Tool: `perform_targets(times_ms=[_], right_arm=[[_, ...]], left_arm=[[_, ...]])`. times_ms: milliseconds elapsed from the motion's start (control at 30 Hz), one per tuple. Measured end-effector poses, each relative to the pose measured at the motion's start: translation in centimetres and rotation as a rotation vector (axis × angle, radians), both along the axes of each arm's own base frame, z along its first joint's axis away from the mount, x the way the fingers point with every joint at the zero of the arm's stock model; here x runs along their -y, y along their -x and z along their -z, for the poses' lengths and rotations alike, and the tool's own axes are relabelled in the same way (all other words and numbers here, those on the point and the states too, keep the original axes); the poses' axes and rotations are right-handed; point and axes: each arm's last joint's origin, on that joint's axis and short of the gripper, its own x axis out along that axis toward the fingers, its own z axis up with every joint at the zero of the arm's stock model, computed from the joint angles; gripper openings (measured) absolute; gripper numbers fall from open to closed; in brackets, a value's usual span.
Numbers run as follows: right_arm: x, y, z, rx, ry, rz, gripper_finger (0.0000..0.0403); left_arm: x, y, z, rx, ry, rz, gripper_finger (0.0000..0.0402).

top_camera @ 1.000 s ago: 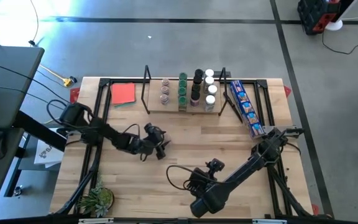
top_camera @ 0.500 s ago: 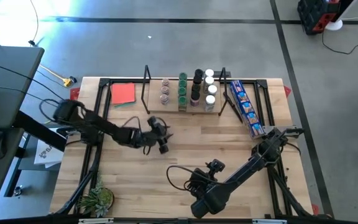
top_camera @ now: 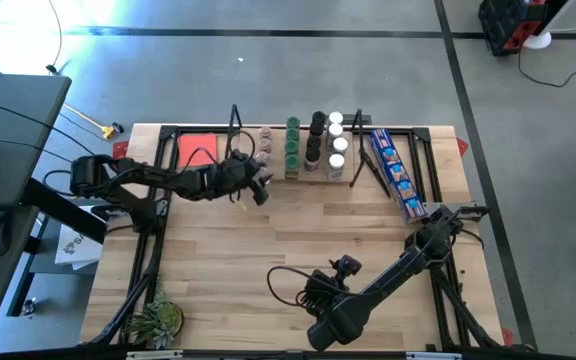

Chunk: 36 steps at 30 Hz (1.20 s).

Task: Shelf spices
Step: Put the brown seasoning bottle on the shelf aligned with the other brown seasoning bottles

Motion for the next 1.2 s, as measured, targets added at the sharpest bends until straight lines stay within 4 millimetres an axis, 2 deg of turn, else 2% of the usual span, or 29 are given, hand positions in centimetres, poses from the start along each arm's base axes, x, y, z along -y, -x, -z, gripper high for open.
perform_targets(times_ms=[133, 400, 500, 633, 767, 867, 967, 1067, 1200], right_arm=[[0.0, 0.0, 0.0, 0.0, 0.0, 0.0, 0.0312], [0.0, 0.0, 0.0, 0.002, -0.001, 0.0, 0.0312], [0.0, 0.0, 0.0, 0.002, -0.002, 0.0, 0.0312], [0.0, 0.0, 0.0, 0.001, 0.0, -0.002, 0.0312], [0.0, 0.1, 0.0, -0.001, 0.001, -0.002, 0.0312], [0.1, -0.1, 0.0, 0.009, 0.013, -0.004, 0.0312], [0.4, -0.3, -0.1, 0.021, 0.026, -0.001, 0.0312], [0.8, -0.6, -0.1, 0.017, 0.027, -0.001, 0.0312], [1.0, -0.9, 0.0, 0.006, 0.027, -0.017, 0.0312]], left_arm=[[-0.5, 0.2, 0.0, -0.016, -0.029, -0.031, 0.0212], [-0.5, 0.2, 0.0, -0.029, -0.054, -0.031, 0.0209], [0.1, 0.1, -0.5, -0.038, -0.08, 0.051, 0.021], [3.2, 0.4, -1.5, -0.115, -0.159, 0.325, 0.021], [7.2, 2.0, -1.7, -0.338, -0.333, 0.609, 0.021], [9.3, 3.6, -1.0, -0.54, -0.412, 0.727, 0.0211], [10.5, 4.8, -0.4, -0.757, -0.432, 0.753, 0.0211], [11.2, 4.8, -0.7, -0.875, -0.461, 0.774, 0.0211], [12.3, 4.5, -0.1, -1.011, -0.61, 0.949, 0.0211]])
